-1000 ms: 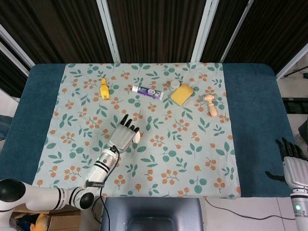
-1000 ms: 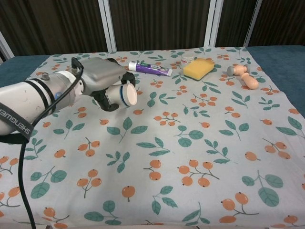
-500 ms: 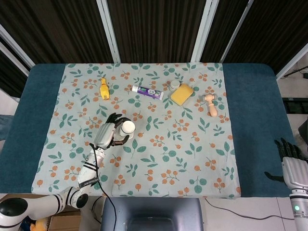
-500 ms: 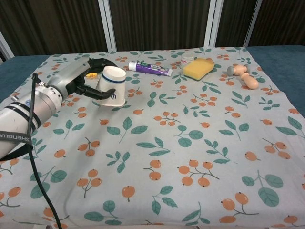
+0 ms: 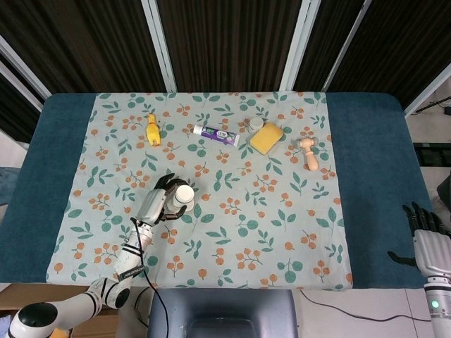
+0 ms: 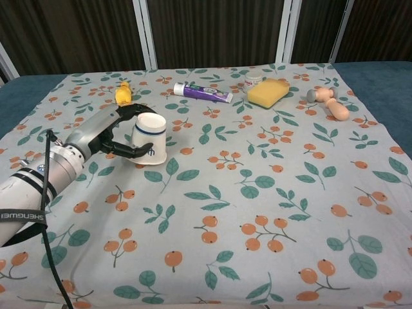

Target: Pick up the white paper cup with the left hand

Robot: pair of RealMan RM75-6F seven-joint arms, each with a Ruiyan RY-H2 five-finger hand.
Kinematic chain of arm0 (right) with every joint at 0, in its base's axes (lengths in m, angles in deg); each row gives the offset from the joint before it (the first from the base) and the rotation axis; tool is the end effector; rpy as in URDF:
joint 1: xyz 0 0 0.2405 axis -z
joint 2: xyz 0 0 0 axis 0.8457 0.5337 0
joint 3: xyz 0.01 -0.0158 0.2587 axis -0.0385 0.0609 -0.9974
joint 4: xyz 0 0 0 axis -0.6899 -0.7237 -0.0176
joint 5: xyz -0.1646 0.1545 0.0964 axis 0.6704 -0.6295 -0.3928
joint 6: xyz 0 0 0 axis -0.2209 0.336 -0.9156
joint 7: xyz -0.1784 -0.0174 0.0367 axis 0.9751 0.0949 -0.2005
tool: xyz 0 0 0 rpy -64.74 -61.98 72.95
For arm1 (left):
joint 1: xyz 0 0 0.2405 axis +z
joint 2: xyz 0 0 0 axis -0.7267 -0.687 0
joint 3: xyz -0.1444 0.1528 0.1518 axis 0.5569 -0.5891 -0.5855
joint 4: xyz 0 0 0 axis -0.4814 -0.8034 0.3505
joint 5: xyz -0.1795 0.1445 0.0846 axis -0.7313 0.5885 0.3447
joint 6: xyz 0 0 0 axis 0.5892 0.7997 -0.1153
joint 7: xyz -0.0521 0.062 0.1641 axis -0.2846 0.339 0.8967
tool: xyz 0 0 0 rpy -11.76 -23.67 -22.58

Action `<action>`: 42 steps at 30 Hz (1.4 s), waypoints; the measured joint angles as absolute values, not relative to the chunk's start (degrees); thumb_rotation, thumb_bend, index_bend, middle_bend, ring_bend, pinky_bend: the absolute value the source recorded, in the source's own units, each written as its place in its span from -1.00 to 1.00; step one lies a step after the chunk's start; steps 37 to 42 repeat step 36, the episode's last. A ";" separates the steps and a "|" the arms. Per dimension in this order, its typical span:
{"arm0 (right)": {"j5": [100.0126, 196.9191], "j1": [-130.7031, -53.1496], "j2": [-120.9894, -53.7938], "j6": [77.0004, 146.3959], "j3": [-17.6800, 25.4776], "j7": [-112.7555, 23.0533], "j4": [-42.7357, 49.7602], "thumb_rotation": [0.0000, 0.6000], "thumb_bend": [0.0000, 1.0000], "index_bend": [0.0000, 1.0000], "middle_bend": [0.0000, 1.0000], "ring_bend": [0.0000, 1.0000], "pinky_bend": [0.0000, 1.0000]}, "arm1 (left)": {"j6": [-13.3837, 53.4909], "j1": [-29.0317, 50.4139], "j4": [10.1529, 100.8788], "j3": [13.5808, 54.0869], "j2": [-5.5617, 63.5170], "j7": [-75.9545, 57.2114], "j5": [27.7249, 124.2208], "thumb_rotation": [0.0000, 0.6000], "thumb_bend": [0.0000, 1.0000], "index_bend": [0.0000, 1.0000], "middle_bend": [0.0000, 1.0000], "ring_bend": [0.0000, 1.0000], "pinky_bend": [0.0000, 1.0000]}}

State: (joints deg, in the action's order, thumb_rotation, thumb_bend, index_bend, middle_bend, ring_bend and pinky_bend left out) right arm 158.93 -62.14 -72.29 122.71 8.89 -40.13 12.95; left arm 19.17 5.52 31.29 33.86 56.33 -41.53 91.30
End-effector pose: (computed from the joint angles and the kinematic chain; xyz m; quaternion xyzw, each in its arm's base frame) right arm -0.4010 -0.2261 0.1179 0.5592 -0.4431 0.2754 0.6443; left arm -0.1815 0.4089 -0.1184 -0.5711 -0.5346 -0.5389 0.3125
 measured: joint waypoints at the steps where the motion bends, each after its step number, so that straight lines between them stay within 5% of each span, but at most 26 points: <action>1: 158.91 -62.14 -72.29 122.71 8.89 -40.12 12.96 1.00 -0.96 -1.00 -1.00 -1.00 -1.00 | 18.95 5.53 31.44 33.77 56.14 -41.67 91.47 1.00 -0.28 -0.97 -0.98 -1.00 -1.00; 13: 159.53 -62.25 -71.60 123.67 8.41 -40.52 13.93 1.00 -0.96 -1.00 -1.00 -1.00 -1.00 | 24.61 7.65 40.54 32.77 49.62 -38.03 95.65 1.00 -0.32 -1.00 -1.00 -1.00 -1.00; 27: 164.71 -60.99 -73.36 131.22 8.26 -42.23 10.65 1.00 -0.96 -1.00 -1.00 -1.00 -1.00 | 40.11 22.88 76.32 25.63 17.10 8.58 95.48 1.00 -0.30 -1.00 -1.00 -1.00 -1.00; 36: 168.04 -59.65 -75.30 135.58 9.07 -39.51 10.74 1.00 -0.96 -1.00 -1.00 -1.00 -1.00 | 45.30 35.20 75.16 20.73 11.68 0.07 93.81 1.00 -0.31 -1.00 -1.00 -1.00 -1.00; 42: 168.04 -59.65 -75.30 135.58 9.07 -39.51 10.74 1.00 -0.96 -1.00 -1.00 -1.00 -1.00 | 45.30 35.20 75.16 20.73 11.68 0.07 93.81 1.00 -0.31 -1.00 -1.00 -1.00 -1.00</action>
